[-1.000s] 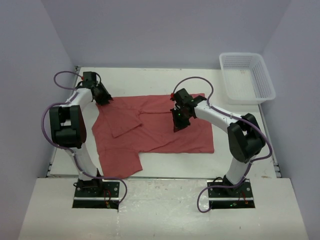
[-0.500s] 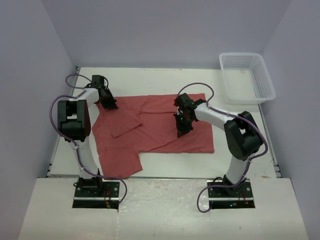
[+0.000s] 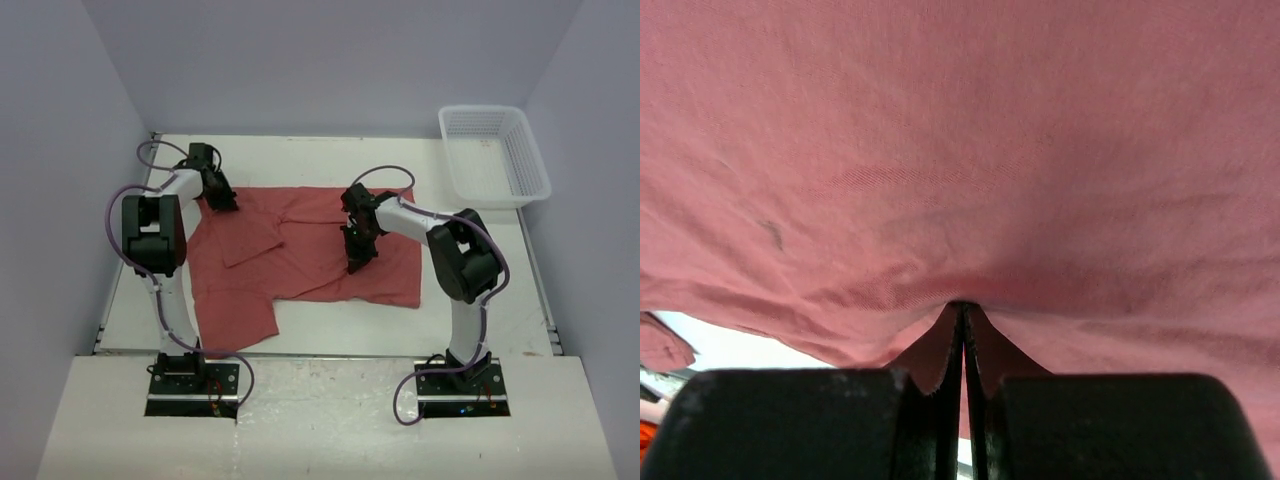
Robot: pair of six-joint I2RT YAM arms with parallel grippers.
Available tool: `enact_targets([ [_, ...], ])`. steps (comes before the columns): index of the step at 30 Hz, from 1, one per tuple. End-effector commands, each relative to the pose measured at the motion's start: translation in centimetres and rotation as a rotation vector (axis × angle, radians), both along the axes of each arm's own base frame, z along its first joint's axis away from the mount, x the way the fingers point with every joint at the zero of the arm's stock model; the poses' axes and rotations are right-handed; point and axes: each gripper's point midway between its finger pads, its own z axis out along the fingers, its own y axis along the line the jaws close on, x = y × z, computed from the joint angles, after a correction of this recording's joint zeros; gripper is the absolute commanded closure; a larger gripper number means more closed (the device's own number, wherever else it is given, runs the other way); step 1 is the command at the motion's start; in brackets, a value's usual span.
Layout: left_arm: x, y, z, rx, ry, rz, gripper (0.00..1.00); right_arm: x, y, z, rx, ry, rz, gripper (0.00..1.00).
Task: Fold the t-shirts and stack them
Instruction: Fold the flattened tshirt in 1/3 of the way
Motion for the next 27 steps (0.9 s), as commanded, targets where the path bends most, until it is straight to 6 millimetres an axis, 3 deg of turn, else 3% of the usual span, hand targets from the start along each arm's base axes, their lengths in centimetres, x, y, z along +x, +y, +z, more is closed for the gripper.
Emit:
enact_targets([
  [1, -0.1, 0.5, -2.0, 0.049, 0.042, -0.027, 1.00, 1.8, 0.3, 0.9, 0.000, -0.014, -0.052, 1.00],
  [9, 0.4, 0.2, -3.1, 0.036, 0.055, -0.036, 1.00, 4.4, -0.4, 2.1, -0.002, -0.026, -0.106, 1.00],
  [14, 0.6, 0.0, -3.8, 0.023, 0.059, -0.044, 1.00, 4.9, -0.7, 2.1, -0.011, -0.012, -0.102, 1.00],
  [19, 0.8, -0.2, -4.2, 0.014, 0.062, -0.046, 1.00, 5.9, -1.5, 4.5, -0.028, -0.106, -0.118, 1.00],
  [24, 0.7, -0.4, -4.2, 0.004, 0.062, -0.051, 1.00, 5.4, -2.9, 6.4, -0.057, -0.140, -0.126, 1.00],
  [27, 0.5, -0.5, -4.0, -0.003, 0.052, -0.054, 0.99, 4.7, -3.9, 5.5, -0.097, -0.108, -0.114, 1.00],
])
